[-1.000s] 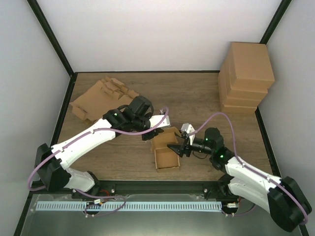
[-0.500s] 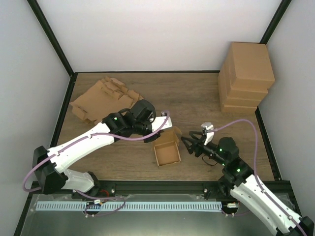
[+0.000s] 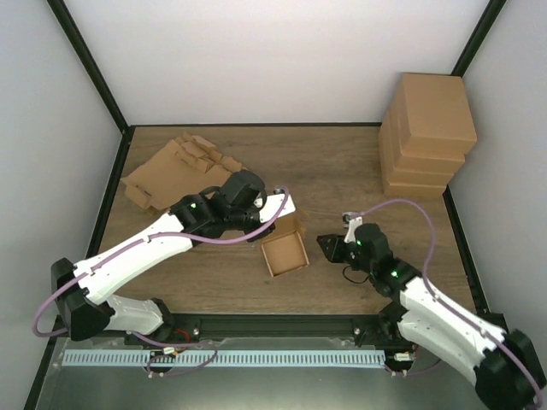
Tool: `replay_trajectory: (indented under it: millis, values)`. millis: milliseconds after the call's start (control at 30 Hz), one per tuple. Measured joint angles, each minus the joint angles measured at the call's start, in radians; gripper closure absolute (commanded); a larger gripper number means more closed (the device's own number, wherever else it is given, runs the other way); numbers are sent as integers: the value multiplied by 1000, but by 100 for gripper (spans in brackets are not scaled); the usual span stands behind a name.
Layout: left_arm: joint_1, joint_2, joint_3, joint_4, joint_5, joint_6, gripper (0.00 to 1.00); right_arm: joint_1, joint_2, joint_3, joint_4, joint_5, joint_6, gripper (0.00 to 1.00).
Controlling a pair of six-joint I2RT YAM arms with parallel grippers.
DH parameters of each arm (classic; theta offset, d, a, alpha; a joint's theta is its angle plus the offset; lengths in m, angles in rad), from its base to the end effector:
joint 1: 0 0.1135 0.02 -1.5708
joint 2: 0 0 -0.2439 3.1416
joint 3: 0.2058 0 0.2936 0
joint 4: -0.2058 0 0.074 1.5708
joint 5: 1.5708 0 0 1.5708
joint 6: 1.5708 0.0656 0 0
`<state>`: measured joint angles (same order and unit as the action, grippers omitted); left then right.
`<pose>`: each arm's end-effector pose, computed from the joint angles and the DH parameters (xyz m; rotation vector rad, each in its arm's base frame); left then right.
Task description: Fold the paper box
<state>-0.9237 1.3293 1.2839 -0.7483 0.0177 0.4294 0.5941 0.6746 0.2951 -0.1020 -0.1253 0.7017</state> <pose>0.2097 -0.2795 0.2977 1.4966 1.8501 -0.2587 0.1959 0.1422 0.1507 0.0345 2.1811 0.9059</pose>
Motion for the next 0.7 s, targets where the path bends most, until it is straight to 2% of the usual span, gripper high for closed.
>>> replay_trajectory:
  millis: [67,200,400,567,700]
  values:
    - [0,11,13,2,-21,2,96,-6,141,45,15,-61,-9,87]
    - [0,31,13,9,-61,4,96,-16,344,152,67,-188,-13,81]
    - [2,63,-3,39,-74,16,95,-44,431,158,168,-305,-8,80]
    - [2,104,3,45,4,-19,93,-69,519,158,207,-378,-8,80]
    - [2,130,5,48,71,-68,93,-69,518,154,216,-397,-9,77]
